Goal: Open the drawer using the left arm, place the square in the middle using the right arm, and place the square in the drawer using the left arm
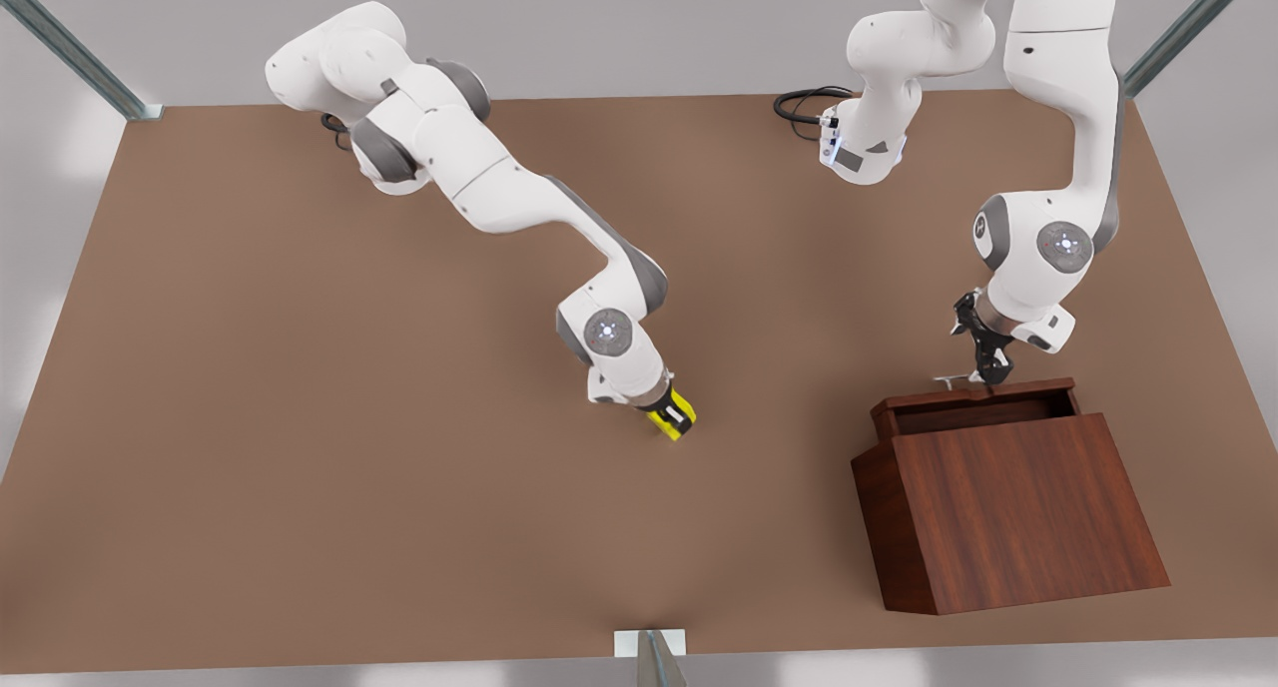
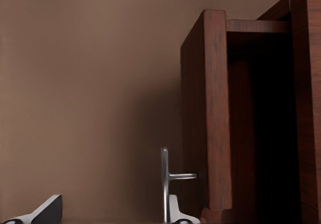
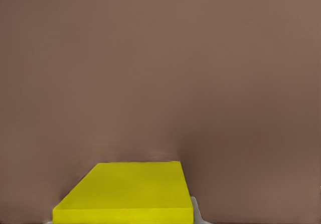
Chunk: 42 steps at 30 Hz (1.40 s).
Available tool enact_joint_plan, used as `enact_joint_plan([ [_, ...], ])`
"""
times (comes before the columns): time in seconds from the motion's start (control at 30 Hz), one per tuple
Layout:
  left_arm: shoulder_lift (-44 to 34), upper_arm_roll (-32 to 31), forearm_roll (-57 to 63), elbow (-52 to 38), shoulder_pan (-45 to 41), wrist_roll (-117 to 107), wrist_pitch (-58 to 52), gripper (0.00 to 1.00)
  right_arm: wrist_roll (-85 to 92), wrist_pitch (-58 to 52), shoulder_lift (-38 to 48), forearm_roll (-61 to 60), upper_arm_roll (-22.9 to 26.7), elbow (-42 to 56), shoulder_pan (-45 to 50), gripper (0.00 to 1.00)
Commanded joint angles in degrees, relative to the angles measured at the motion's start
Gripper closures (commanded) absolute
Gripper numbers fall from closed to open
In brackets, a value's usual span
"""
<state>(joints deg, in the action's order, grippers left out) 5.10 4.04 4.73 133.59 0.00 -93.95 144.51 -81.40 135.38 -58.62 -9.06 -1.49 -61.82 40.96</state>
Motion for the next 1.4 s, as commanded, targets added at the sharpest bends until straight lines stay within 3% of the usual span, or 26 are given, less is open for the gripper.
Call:
enact_joint_plan([
  [0.0,0.0,0.0,0.02,0.0,0.0,0.0,-0.02,0.0,0.1,-0.03,-0.01,0.1,0.0,-0.05,0.09,0.26],
  [0.03,-0.18,0.0,0.02,0.0,-0.09,0.0,-0.11,0.0,0.02,-0.03,-0.1,0.1,0.0,-0.14,0.88,0.2],
  [0.07,-0.44,0.0,0.02,0.09,-0.62,-0.09,-0.46,0.0,0.28,0.06,-0.18,0.19,0.0,-0.23,1.41,0.0],
  [0.27,-1.85,0.0,0.02,1.58,-1.23,-0.18,-1.6,0.0,1.6,-0.12,0.78,0.19,0.88,-1.02,2.81,0.0],
  [0.37,-2.2,0.0,0.02,2.02,-1.23,-0.09,-1.6,0.0,5.72,-0.82,12.02,1.24,0.97,-8.13,-0.43,0.0],
  [0.4,-2.64,0.0,0.02,2.11,-1.23,-0.09,-1.6,0.0,10.47,-1.0,19.4,1.33,0.53,-15.6,-4.3,0.0],
  [0.5,-3.25,0.0,0.02,2.99,-1.23,-0.09,-1.6,0.0,25.49,-18.92,32.85,4.58,-2.29,-19.91,-16.51,0.0],
  [0.57,-3.87,0.0,0.11,4.04,-1.23,0.0,-1.34,0.0,49.19,-30.42,39.53,4.84,-2.2,-20.53,-30.29,0.0],
  [0.63,-3.96,0.09,0.19,4.22,-1.23,0.0,-1.6,0.0,69.26,-39.21,43.85,9.5,2.19,-21.94,-37.09,0.0],
  [0.67,-3.96,0.09,0.19,4.66,-1.23,0.0,-1.52,0.0,75.33,-43.53,44.29,9.5,5.36,-21.85,-37.26,0.0],
  [0.73,-4.22,0.09,0.19,4.92,-1.23,0.0,-1.6,0.0,76.57,-44.5,46.31,14.68,-2.73,-21.32,-45.26,0.0],
  [0.93,-7.73,0.09,0.19,5.27,-1.23,0.0,-5.73,0.0,77.63,-43.8,43.15,15.04,-2.55,-17.55,-45.44,0.0],
  [1.07,-14.33,0.0,0.63,4.49,-3.25,2.54,-11.8,0.0,77.36,-44.59,43.67,13.99,-2.28,-16.05,-45.97,0.0],
  [1.2,-11.87,-6.93,0.81,-4.65,-8.7,20.38,-13.29,0.0,77.18,-44.15,43.68,13.9,-2.28,-15.26,-45.88,0.0],
  [1.3,2.88,-16.6,0.81,-27.49,-8.88,30.75,-29.63,0.0,77.18,-44.06,43.85,13.99,-2.2,-15.17,-46.23,0.0],
  [1.37,10.53,-20.56,0.63,-35.41,-8.97,36.98,-30.08,0.0,77.18,-44.06,43.94,13.9,-2.2,-15.17,-47.11,0.0],
])
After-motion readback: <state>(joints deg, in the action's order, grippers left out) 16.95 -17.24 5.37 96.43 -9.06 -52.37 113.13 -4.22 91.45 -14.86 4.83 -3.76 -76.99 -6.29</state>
